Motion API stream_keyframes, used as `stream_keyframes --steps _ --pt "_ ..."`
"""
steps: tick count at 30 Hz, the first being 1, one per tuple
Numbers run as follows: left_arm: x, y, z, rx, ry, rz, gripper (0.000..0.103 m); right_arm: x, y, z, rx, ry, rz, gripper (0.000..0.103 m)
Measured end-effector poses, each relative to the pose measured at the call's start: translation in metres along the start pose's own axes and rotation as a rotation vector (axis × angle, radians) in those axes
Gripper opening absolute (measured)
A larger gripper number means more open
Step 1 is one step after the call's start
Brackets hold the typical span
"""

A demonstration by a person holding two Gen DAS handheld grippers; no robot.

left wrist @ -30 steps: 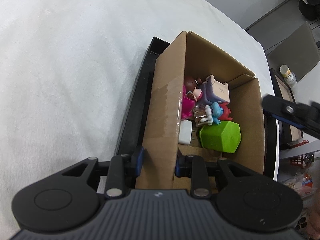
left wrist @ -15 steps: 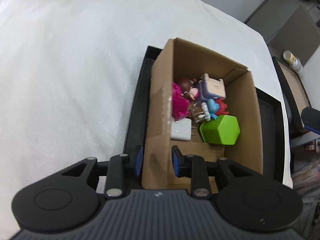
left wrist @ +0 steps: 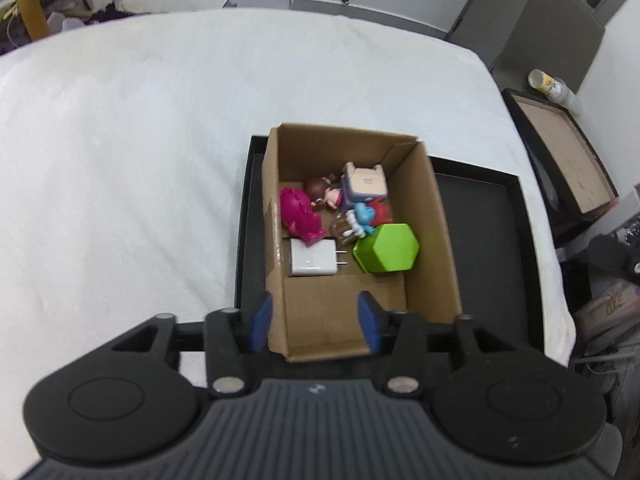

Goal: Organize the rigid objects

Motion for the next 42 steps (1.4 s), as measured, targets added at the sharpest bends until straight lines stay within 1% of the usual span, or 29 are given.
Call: stream_keyframes --steps 2,4,5,7,13,17,22,28,32,34,36,42 --pt "-0.001 -0.013 -0.005 -0.003 0.006 -0.009 0.059 -0.003 -0.007 -0.007 -0.002 0.016 -0.009 0.096" --pt "-0.003 -0.024 -0.012 0.007 0.01 -0.019 0.072 -0.006 -0.014 -0.012 0.0 0.027 -0.019 0.1" --pt "-0.004 -0.031 -0.014 0.006 0.015 -0.026 0.074 -0.007 -0.018 -0.015 0.0 0.032 -0.025 0.103" --pt "-0.008 -0.043 -0.022 -0.001 0.027 -0.043 0.08 -0.009 -0.026 -0.021 -0.001 0.042 -0.038 0.103" --pt "-0.023 -0.079 -0.042 -0.019 0.056 -0.082 0.091 -0.019 -0.048 -0.029 -0.003 0.052 -0.067 0.103" --pt "-0.035 -0.103 -0.053 -0.02 0.082 -0.132 0.094 -0.026 -0.064 -0.033 0.007 0.052 -0.094 0.103" --pt "-0.05 -0.124 -0.061 -0.025 0.101 -0.164 0.097 -0.033 -0.081 -0.04 0.008 0.059 -0.126 0.103" --pt "-0.067 -0.144 -0.068 -0.032 0.115 -0.208 0.099 -0.044 -0.097 -0.047 -0.009 0.067 -0.145 0.103" --pt "-0.079 -0.157 -0.073 -0.032 0.146 -0.241 0.1 -0.05 -0.106 -0.051 -0.038 0.065 -0.159 0.103" --pt "-0.084 -0.162 -0.075 -0.034 0.15 -0.25 0.103 -0.053 -0.11 -0.05 -0.045 0.062 -0.167 0.103" --pt "-0.091 -0.168 -0.078 -0.036 0.166 -0.262 0.103 -0.056 -0.116 -0.05 -0.056 0.055 -0.176 0.103" --pt "-0.11 -0.188 -0.08 -0.049 0.176 -0.298 0.103 -0.065 -0.132 -0.045 -0.058 0.041 -0.197 0.103"
Point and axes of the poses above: each gripper's, at about its wrist camera, not at the fingertips, and y roughly the way its jaws point, z to its left, x to its top, the point moved 3 cm from there along y, roughly the way its jaws point, and after that the axes turned 3 degrees about -x, right-handed, at the moved point
